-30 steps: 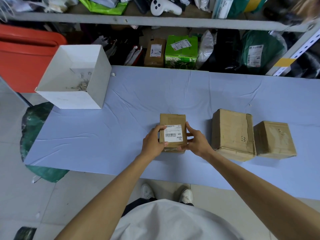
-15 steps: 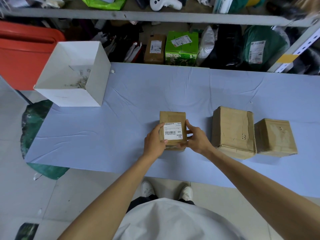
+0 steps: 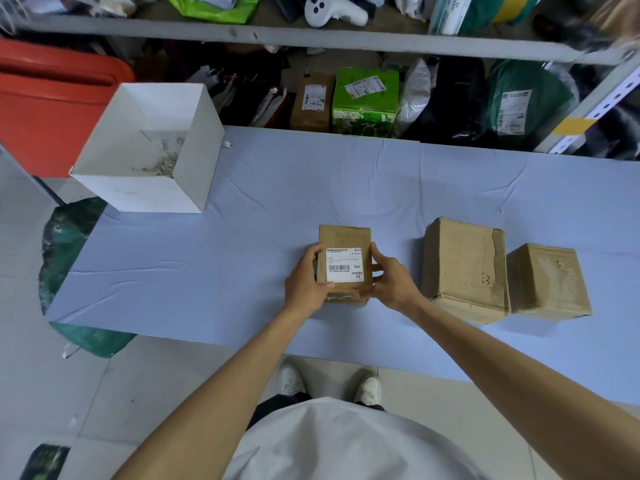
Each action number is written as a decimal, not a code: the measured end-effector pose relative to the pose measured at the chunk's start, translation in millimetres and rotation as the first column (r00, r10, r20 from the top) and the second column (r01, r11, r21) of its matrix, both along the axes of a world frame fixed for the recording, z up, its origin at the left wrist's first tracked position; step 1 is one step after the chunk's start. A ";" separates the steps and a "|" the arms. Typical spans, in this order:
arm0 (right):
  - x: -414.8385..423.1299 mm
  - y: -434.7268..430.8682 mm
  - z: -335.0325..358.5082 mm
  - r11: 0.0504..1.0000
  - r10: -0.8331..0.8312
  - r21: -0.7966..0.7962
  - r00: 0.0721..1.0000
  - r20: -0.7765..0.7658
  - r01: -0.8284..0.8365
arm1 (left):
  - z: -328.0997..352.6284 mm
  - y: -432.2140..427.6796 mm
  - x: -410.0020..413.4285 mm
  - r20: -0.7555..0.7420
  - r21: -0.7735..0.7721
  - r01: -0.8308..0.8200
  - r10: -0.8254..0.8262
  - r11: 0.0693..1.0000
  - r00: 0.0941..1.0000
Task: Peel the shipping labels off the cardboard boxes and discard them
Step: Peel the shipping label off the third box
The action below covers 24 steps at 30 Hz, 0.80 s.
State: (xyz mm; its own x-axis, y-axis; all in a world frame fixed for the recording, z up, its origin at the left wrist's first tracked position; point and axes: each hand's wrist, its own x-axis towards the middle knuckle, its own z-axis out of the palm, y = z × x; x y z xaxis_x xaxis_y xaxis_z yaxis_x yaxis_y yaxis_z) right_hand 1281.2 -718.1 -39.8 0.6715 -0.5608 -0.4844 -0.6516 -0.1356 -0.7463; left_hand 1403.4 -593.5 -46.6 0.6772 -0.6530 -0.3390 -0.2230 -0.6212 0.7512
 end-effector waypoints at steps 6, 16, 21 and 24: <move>-1.5 -0.4 1.3 1.000 -0.002 0.004 1.000 0.004 0.001 | -3.5 1.6 -5.3 0.001 -0.006 -0.015 0.015 1.000 1.000; -0.9 0.0 -1.1 1.000 -0.011 0.014 1.000 -0.003 0.011 | -1.1 -2.7 0.4 0.026 0.026 0.038 -0.038 0.999 0.999; 0.2 -1.3 -1.2 1.000 -0.006 0.008 1.000 -0.008 0.006 | -3.8 1.1 0.2 0.016 -0.019 0.028 -0.028 0.999 0.999; 0.0 -2.5 -2.4 1.000 -0.013 0.010 1.000 -0.014 0.014 | -5.1 2.9 2.2 -0.007 -0.016 0.032 -0.032 0.999 0.999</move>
State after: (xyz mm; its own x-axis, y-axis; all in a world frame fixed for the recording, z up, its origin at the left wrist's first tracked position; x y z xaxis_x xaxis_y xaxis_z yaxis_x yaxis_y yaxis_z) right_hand 1281.2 -720.7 -42.1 0.6569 -0.5646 -0.4996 -0.6639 -0.1191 -0.7383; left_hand 1405.6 -590.6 -51.7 0.6535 -0.6796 -0.3334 -0.2372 -0.6021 0.7624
